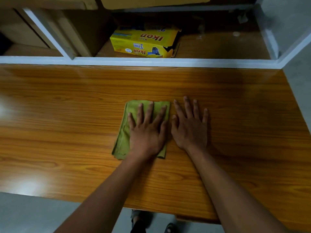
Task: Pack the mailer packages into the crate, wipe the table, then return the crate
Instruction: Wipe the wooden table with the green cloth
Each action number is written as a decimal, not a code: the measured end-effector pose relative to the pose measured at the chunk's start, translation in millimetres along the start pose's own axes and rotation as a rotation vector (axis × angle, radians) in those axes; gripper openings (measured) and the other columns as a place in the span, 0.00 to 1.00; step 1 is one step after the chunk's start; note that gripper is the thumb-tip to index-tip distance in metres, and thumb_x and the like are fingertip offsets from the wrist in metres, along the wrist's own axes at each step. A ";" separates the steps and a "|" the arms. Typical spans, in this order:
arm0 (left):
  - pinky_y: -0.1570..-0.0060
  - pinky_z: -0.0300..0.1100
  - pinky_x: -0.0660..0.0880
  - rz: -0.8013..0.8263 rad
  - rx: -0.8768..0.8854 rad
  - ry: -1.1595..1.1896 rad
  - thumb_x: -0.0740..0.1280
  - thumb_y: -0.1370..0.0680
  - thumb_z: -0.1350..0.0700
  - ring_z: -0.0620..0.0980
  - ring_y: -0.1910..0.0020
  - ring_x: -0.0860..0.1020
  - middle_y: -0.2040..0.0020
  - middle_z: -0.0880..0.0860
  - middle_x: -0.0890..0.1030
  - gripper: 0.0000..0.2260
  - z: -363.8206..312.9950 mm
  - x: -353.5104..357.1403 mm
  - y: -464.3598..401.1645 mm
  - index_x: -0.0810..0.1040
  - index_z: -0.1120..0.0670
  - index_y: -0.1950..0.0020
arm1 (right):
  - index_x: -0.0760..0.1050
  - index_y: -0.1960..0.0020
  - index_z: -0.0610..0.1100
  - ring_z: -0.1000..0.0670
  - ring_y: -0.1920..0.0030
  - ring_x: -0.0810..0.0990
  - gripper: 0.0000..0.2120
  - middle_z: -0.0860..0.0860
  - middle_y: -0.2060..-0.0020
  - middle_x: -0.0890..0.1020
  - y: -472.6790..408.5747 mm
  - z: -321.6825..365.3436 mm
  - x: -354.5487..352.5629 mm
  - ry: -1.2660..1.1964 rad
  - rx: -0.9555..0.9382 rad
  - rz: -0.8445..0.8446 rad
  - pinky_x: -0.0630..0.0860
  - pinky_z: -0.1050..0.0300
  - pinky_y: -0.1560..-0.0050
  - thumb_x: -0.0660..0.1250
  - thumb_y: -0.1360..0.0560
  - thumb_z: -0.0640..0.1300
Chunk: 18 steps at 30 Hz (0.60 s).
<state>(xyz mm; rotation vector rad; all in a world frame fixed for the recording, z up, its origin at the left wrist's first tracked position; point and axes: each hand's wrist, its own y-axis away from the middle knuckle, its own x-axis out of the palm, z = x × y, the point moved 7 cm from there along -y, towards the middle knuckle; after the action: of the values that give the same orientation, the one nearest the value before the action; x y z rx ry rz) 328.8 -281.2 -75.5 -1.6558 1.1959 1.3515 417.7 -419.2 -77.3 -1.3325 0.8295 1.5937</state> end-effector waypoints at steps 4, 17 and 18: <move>0.23 0.74 0.42 -0.005 -0.023 -0.006 0.43 0.15 0.33 0.61 0.14 0.42 0.12 0.49 0.47 0.27 -4.0 -2.7 -82.5 0.45 0.32 0.15 | 0.48 0.14 0.61 0.43 0.14 0.45 0.29 0.53 0.14 0.48 -0.2 -2.1 3.4 -0.003 -0.010 -0.005 0.44 0.32 0.18 0.43 0.15 0.61; 0.20 0.70 0.43 0.013 -0.052 0.018 0.44 0.14 0.35 0.56 0.14 0.38 0.13 0.45 0.43 0.26 -1.1 -4.2 100.2 0.41 0.31 0.16 | 0.46 0.14 0.61 0.44 0.14 0.42 0.29 0.53 0.14 0.46 3.8 -1.3 2.3 -0.029 0.002 0.063 0.40 0.32 0.19 0.42 0.14 0.62; 0.20 0.70 0.43 0.026 -0.054 0.003 0.44 0.14 0.35 0.56 0.14 0.38 0.13 0.45 0.43 0.26 -1.0 -3.7 119.9 0.41 0.30 0.16 | 0.45 0.14 0.61 0.44 0.15 0.41 0.29 0.53 0.14 0.45 4.6 -1.5 2.2 -0.027 0.002 0.073 0.39 0.32 0.19 0.42 0.14 0.62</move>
<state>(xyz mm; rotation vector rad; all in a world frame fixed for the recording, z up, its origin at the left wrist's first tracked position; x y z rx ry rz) 216.7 -322.9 -66.2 -1.6860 1.1960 1.4085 414.0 -422.0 -79.9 -1.2893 0.8725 1.6632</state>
